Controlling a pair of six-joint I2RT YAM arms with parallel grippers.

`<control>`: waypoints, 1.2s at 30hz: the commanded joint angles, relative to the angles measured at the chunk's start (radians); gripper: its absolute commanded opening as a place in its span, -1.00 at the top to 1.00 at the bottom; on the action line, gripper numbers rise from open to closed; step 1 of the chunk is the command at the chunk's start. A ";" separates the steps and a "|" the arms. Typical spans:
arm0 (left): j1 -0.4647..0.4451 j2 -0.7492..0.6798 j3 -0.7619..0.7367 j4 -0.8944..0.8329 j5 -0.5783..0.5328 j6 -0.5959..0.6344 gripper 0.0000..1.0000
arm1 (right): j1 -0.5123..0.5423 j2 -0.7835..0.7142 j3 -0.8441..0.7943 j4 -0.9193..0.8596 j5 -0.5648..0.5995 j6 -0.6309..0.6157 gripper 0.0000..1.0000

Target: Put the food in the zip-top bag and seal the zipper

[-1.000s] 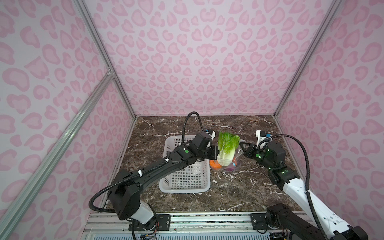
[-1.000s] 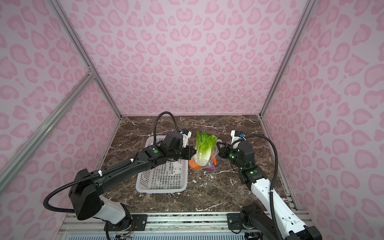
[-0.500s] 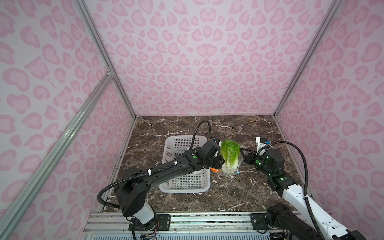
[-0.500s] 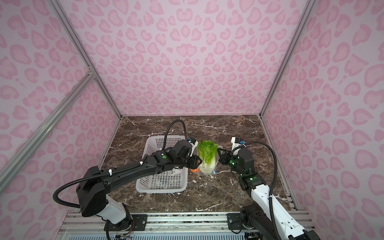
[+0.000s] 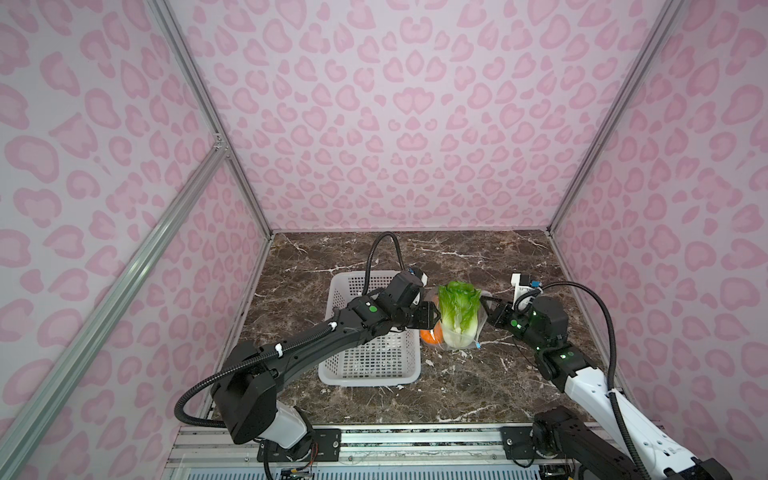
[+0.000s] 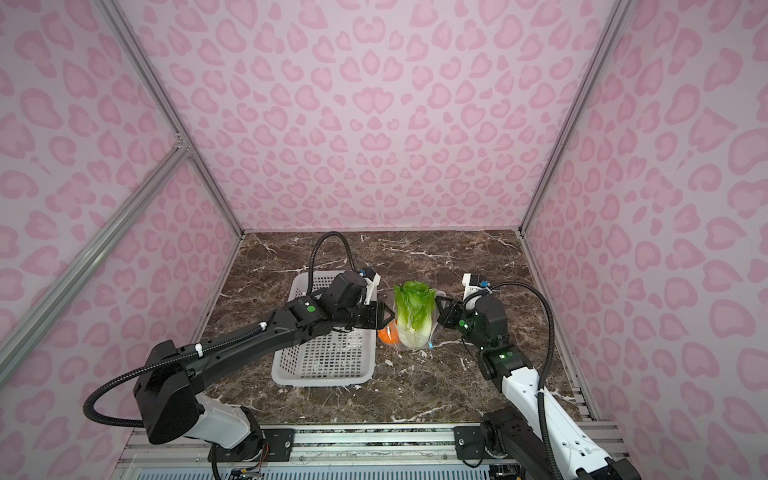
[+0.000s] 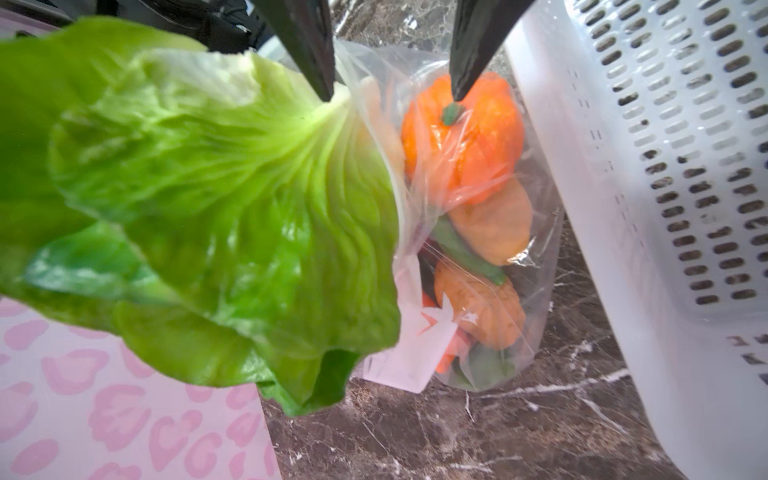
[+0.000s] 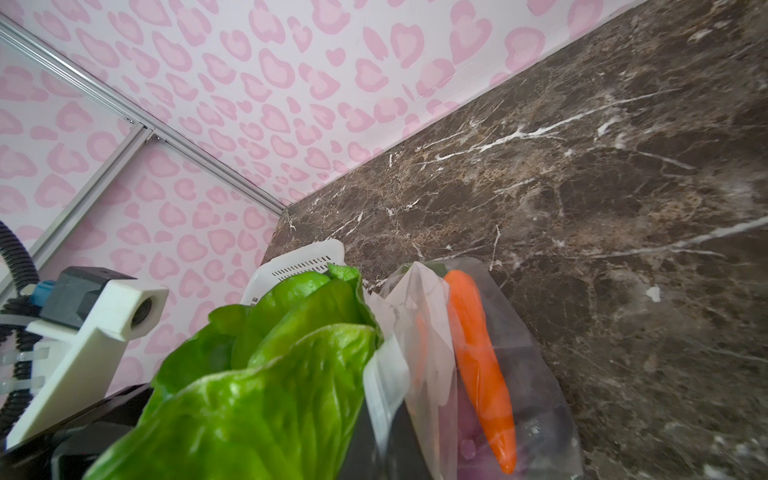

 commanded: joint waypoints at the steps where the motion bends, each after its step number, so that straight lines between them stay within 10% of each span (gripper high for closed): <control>1: -0.020 0.017 0.000 0.040 0.041 -0.038 0.08 | 0.002 0.001 0.005 0.005 0.006 -0.016 1.00; 8: -0.027 0.076 0.017 0.051 0.041 -0.050 0.10 | 0.002 -0.003 0.009 -0.001 0.003 -0.016 1.00; 17: -0.021 0.076 0.032 0.028 0.006 -0.030 0.86 | 0.003 -0.026 0.010 -0.025 0.020 -0.026 1.00; 36: -0.006 -0.027 0.112 -0.043 -0.040 0.039 0.93 | 0.018 -0.027 0.121 -0.099 -0.006 -0.025 1.00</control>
